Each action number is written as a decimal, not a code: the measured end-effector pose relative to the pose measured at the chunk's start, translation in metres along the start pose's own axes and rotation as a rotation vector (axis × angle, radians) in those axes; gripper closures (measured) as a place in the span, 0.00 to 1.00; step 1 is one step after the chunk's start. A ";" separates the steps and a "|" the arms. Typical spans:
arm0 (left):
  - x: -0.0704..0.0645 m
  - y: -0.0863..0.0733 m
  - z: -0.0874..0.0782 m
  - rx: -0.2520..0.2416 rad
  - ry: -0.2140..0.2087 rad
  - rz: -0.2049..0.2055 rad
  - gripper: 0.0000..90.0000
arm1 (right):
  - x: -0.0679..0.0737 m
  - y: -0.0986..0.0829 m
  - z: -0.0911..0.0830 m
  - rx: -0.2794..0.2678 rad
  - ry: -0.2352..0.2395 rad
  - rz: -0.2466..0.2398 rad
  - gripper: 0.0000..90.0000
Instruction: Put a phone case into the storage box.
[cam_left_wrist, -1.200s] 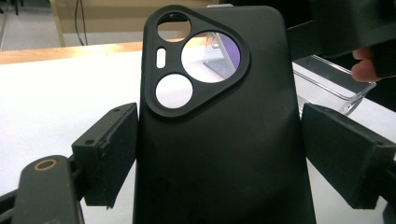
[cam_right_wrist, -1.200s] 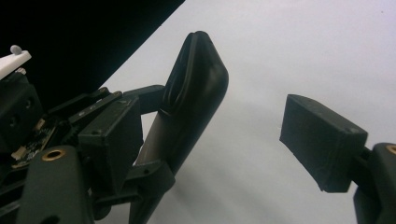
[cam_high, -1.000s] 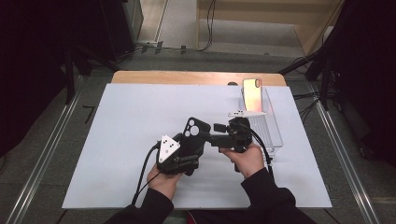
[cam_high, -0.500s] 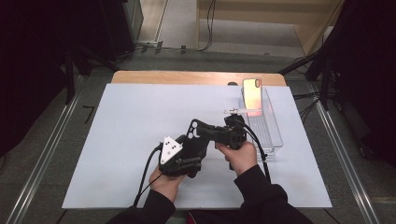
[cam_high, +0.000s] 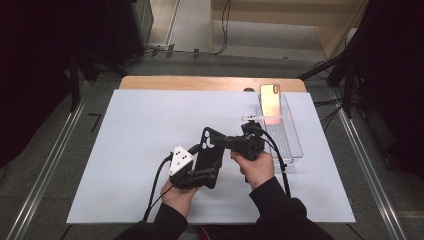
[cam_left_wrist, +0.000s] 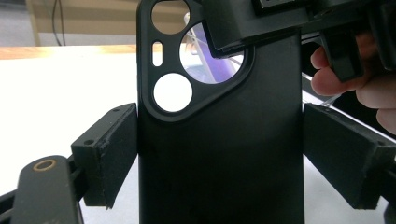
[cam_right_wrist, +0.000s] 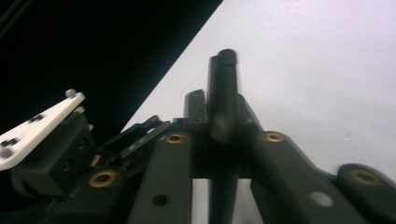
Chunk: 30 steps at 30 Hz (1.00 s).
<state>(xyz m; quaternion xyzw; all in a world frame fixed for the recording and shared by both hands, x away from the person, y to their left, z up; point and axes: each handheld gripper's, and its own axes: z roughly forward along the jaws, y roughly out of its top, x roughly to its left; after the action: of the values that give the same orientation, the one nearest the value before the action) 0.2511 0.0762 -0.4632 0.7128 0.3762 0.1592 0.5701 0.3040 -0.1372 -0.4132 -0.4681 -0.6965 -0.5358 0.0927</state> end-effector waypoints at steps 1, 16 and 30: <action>0.000 0.000 0.000 0.004 0.000 0.000 0.15 | 0.001 0.000 0.000 0.002 -0.003 -0.003 0.92; 0.000 0.015 -0.003 0.131 -0.008 -0.016 0.14 | 0.005 0.006 -0.012 -0.001 -0.021 -0.074 0.92; 0.014 0.032 -0.007 0.263 -0.127 -0.024 0.15 | 0.005 0.007 -0.024 0.025 -0.059 -0.225 0.92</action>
<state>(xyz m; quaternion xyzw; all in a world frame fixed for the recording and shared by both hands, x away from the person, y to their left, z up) 0.2670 0.0892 -0.4338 0.7853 0.3656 0.0562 0.4965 0.2983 -0.1544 -0.3957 -0.4016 -0.7537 -0.5199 0.0172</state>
